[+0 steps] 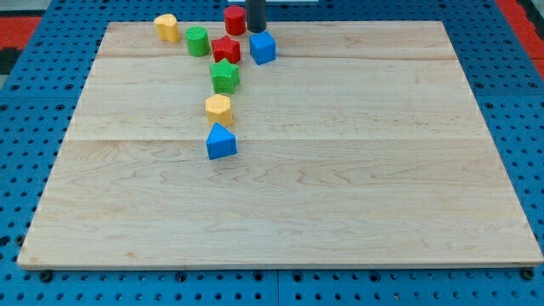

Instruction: Move the red circle a bit right

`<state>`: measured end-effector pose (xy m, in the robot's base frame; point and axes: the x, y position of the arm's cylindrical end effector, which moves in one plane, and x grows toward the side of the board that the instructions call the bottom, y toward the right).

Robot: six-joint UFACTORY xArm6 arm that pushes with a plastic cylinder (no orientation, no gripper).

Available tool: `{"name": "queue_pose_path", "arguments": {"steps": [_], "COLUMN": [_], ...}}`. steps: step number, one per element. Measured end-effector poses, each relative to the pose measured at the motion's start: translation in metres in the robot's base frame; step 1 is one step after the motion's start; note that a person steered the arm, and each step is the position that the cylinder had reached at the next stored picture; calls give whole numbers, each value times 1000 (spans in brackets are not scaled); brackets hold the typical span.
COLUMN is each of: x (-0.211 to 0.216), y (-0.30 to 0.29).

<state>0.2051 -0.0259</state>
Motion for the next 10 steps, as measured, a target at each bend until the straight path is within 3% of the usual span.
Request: {"name": "queue_pose_path", "arguments": {"steps": [1, 2, 3, 4, 5, 6, 7, 8, 9, 10], "x": [-3, 30, 180, 306, 317, 218, 178, 178, 64, 6], "y": [2, 130, 139, 33, -128, -237, -260, -260, -174, -134]}}
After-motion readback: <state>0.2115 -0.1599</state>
